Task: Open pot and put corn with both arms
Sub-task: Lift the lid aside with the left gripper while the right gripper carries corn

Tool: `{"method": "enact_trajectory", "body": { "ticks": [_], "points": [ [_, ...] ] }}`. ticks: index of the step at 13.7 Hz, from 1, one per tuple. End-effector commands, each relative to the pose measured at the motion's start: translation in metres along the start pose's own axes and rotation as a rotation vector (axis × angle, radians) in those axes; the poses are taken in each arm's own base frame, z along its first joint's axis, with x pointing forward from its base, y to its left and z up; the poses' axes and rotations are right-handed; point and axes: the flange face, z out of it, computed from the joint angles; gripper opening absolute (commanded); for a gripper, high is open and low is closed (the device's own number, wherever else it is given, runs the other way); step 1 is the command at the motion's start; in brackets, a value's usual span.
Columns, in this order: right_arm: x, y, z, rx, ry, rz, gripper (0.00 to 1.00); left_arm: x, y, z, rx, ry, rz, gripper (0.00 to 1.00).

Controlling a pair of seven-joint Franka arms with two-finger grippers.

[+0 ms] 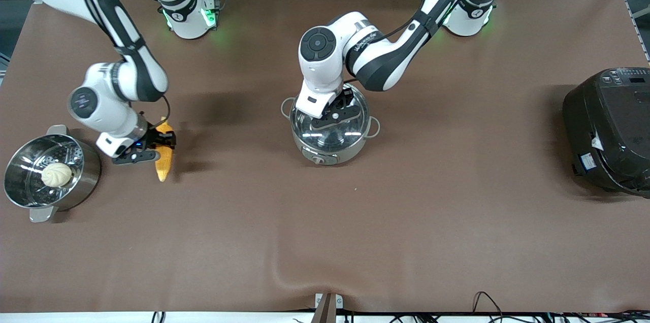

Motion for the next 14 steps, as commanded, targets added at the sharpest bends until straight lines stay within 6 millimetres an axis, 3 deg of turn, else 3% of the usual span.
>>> {"method": "enact_trajectory", "body": {
  "ticks": [1,4,7,9,10,11,13,14],
  "points": [
    [0.021,-0.003,-0.074,0.017,-0.063,0.003,0.0,0.0,-0.013,-0.035,-0.007,0.021,-0.014,0.0],
    [0.043,-0.043,-0.133,0.065,-0.063,0.005,0.0,0.009,-0.039,-0.099,-0.025,0.056,-0.005,0.0],
    [0.057,-0.081,-0.174,0.07,-0.053,0.083,0.0,0.045,-0.094,-0.16,-0.009,0.081,0.074,0.0],
    [0.057,-0.139,-0.179,0.079,-0.052,0.107,0.0,0.086,-0.139,-0.185,-0.007,0.091,0.087,0.0],
    [0.055,-0.18,-0.172,0.069,-0.063,0.134,0.0,0.108,-0.163,-0.189,0.007,0.083,0.092,0.0],
    [0.056,-0.231,-0.162,0.058,-0.076,0.172,0.0,0.133,-0.192,-0.191,0.022,0.071,0.099,0.0],
    [0.057,-0.29,-0.147,0.084,-0.1,0.264,0.0,0.171,-0.241,-0.183,0.04,0.054,0.147,0.0],
    [0.052,-0.336,-0.144,0.091,-0.077,0.27,0.0,0.19,-0.264,-0.177,0.046,0.042,0.159,0.0]
  ]
}}
